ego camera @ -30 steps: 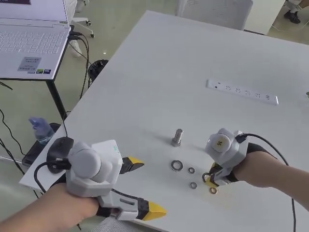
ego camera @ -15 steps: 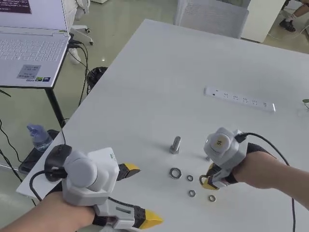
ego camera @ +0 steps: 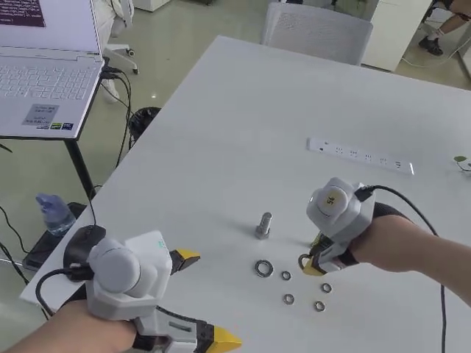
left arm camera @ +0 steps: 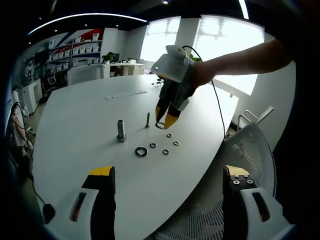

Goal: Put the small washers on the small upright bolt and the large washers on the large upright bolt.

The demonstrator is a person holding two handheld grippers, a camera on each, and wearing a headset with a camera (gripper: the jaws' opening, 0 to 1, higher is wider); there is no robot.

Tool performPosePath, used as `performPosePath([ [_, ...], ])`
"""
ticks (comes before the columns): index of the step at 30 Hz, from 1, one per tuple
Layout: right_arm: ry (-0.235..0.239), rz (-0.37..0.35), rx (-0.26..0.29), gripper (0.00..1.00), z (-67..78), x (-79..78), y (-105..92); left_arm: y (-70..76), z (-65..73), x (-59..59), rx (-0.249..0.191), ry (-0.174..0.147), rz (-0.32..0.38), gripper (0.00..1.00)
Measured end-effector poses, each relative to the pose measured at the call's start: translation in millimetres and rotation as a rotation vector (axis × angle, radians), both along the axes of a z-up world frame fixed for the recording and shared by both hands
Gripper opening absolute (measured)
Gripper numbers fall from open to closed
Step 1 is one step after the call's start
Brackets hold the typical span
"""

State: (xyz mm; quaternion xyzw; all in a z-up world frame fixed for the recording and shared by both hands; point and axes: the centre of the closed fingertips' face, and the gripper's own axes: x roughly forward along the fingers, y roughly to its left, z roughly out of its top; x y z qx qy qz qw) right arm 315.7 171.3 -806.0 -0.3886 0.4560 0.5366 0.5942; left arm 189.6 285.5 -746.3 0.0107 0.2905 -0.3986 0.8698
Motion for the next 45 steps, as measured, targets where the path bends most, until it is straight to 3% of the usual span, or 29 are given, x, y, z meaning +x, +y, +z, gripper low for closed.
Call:
performPosePath([
  [6, -0.012, 0.015, 0.005, 0.21, 11.4, 6.7, 7.9, 1.9, -3.2, 1.0, 0.015, 0.005, 0.0, 0.93],
  [16, -0.03, 0.017, 0.035, 0.21, 27.5, 27.9, 30.0, 2.9, -3.3, 2.1, -0.004, 0.013, 0.018, 0.95],
  [33, -0.023, 0.014, 0.043, 0.21, 21.7, 55.1, 54.5, 8.3, -6.6, 4.4, 0.002, 0.02, 0.017, 0.95],
  [45, -0.021, 0.025, 0.041, 0.21, 19.0, 62.3, 71.0, 9.1, -9.1, 4.2, -0.005, 0.029, 0.016, 0.97],
])
